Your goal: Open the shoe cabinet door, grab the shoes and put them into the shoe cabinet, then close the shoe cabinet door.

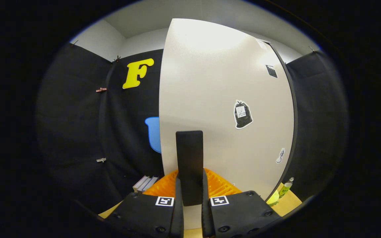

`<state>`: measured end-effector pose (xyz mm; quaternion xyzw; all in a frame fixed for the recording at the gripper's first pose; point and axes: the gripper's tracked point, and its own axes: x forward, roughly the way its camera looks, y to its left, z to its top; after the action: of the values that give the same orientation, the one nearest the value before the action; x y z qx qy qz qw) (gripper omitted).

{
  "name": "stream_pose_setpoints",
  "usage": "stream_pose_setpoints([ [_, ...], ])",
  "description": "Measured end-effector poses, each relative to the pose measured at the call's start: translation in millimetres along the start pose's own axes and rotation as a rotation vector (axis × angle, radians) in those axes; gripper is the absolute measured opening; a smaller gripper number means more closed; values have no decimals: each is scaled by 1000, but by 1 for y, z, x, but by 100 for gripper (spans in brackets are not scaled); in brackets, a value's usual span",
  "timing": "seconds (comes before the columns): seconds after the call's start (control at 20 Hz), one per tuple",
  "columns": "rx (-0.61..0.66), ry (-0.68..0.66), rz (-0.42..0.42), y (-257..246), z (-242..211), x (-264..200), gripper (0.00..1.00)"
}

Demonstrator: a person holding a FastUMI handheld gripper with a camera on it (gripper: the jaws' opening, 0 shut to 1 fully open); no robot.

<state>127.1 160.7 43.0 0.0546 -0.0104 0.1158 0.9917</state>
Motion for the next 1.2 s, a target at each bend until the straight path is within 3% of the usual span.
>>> stream_pose_setpoints([
  [0.55, -17, 9, 49, -51, 5, -86, 25],
  [1.2, -10, 20, -15, -136, 13, -146, 24],
])
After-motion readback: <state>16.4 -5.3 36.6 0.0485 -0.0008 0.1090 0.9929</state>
